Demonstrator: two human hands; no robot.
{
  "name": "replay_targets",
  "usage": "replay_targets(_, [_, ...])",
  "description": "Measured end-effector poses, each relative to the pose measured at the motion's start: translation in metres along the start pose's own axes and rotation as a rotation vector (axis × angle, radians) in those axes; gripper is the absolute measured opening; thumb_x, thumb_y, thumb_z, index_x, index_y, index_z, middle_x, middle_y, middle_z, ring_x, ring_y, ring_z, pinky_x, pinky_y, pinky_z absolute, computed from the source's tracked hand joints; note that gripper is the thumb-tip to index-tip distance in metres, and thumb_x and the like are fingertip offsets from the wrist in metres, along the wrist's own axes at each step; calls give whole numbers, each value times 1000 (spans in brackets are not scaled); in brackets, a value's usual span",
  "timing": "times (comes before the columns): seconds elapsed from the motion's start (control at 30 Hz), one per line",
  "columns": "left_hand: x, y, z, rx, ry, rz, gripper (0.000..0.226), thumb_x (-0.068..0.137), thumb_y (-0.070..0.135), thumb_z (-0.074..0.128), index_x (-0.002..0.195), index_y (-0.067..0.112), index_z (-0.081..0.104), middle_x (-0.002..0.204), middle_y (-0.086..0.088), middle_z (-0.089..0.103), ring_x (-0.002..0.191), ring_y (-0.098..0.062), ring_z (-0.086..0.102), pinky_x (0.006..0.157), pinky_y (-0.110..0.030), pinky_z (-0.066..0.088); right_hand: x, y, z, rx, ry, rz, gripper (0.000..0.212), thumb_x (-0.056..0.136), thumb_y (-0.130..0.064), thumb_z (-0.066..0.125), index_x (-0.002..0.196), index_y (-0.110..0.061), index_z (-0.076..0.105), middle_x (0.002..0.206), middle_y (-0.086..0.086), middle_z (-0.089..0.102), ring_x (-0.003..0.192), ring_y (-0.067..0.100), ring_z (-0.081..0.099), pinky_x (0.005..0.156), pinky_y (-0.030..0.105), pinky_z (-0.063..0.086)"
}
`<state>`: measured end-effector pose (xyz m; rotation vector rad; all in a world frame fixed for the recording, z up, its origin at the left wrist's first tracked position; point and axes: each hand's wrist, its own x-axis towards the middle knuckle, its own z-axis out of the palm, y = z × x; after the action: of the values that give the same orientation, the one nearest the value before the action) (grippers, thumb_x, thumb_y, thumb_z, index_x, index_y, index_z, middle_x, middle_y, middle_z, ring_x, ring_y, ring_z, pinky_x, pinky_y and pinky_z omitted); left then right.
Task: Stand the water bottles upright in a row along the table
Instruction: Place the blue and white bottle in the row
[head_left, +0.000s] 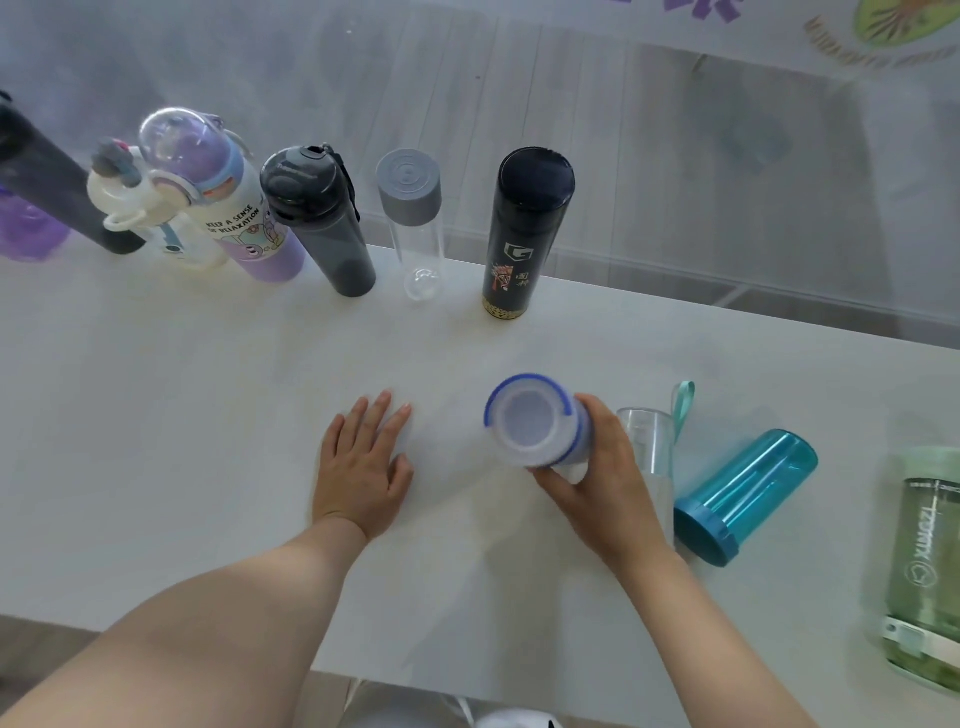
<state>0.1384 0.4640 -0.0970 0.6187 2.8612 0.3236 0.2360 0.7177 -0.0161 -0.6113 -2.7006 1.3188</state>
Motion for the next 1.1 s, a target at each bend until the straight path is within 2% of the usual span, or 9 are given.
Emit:
replay_targets(0.07, [0, 0, 0, 5, -1, -3, 60, 85, 33, 34, 145, 27, 37, 156, -1, 30, 145, -23, 23, 117, -43, 14, 4, 1, 2, 99, 2, 90, 64, 75, -40, 78, 127, -23, 46, 122, -10, 56, 112, 3, 52, 94, 22, 43])
replay_targets(0.17, [0, 1, -1, 0, 0, -6, 60, 85, 33, 34, 145, 27, 37, 156, -1, 31, 144, -24, 24, 117, -42, 14, 8, 8, 5, 177, 27, 155, 63, 72, -48, 76, 124, -20, 53, 118, -5, 61, 111, 10, 58, 95, 33, 49])
replay_targets(0.27, [0, 1, -2, -1, 2, -7, 60, 84, 32, 34, 145, 27, 38, 155, -1, 32, 144, -24, 25, 117, -43, 15, 12, 7, 8, 192, 49, 158, 67, 68, -48, 75, 124, -17, 54, 118, -4, 62, 113, 10, 57, 96, 25, 46])
replay_targets(0.5, [1, 1, -1, 6, -8, -6, 60, 85, 33, 35, 145, 27, 37, 156, -1, 31, 144, -23, 23, 118, -41, 12, 41, 8, 7, 162, 104, 130, 67, 65, -42, 77, 123, -19, 55, 117, -2, 61, 111, 9, 57, 92, 20, 46])
replay_targets(0.6, [1, 1, -1, 1, -11, -10, 60, 85, 33, 34, 146, 27, 36, 156, 0, 30, 145, -23, 23, 118, -42, 12, 60, 8, 1, 158, 97, 134, 57, 67, -35, 80, 118, -20, 58, 111, -4, 64, 100, 7, 60, 85, 22, 48])
replay_targets(0.73, [1, 1, -2, -7, -3, -10, 60, 85, 33, 35, 145, 26, 38, 155, -2, 33, 144, -24, 24, 118, -41, 12, 89, 8, -11, 113, 109, 145, 48, 69, -24, 84, 109, -16, 59, 99, -5, 63, 78, 6, 56, 66, 3, 38])
replay_targets(0.9, [1, 1, 0, -13, -6, -10, 60, 86, 33, 35, 145, 27, 37, 156, -1, 31, 145, -23, 23, 118, -42, 12, 125, 6, -27, 110, 92, 131, 47, 70, -26, 84, 105, -28, 53, 97, -10, 62, 85, 13, 59, 66, 1, 40])
replay_targets(1.0, [1, 0, 0, -12, -6, -9, 60, 85, 33, 35, 145, 27, 37, 156, -1, 31, 145, -23, 23, 118, -43, 13, 143, 7, -35, 141, 70, 120, 50, 71, -26, 84, 111, -29, 53, 104, -11, 62, 95, 14, 62, 77, 12, 48])
replay_targets(1.1, [1, 0, -1, -14, -4, -6, 60, 85, 33, 35, 145, 26, 38, 155, -1, 32, 144, -23, 24, 118, -43, 13, 156, 10, -39, 129, 50, 120, 54, 73, -25, 83, 118, -22, 53, 109, -7, 62, 98, 14, 61, 70, 3, 44])
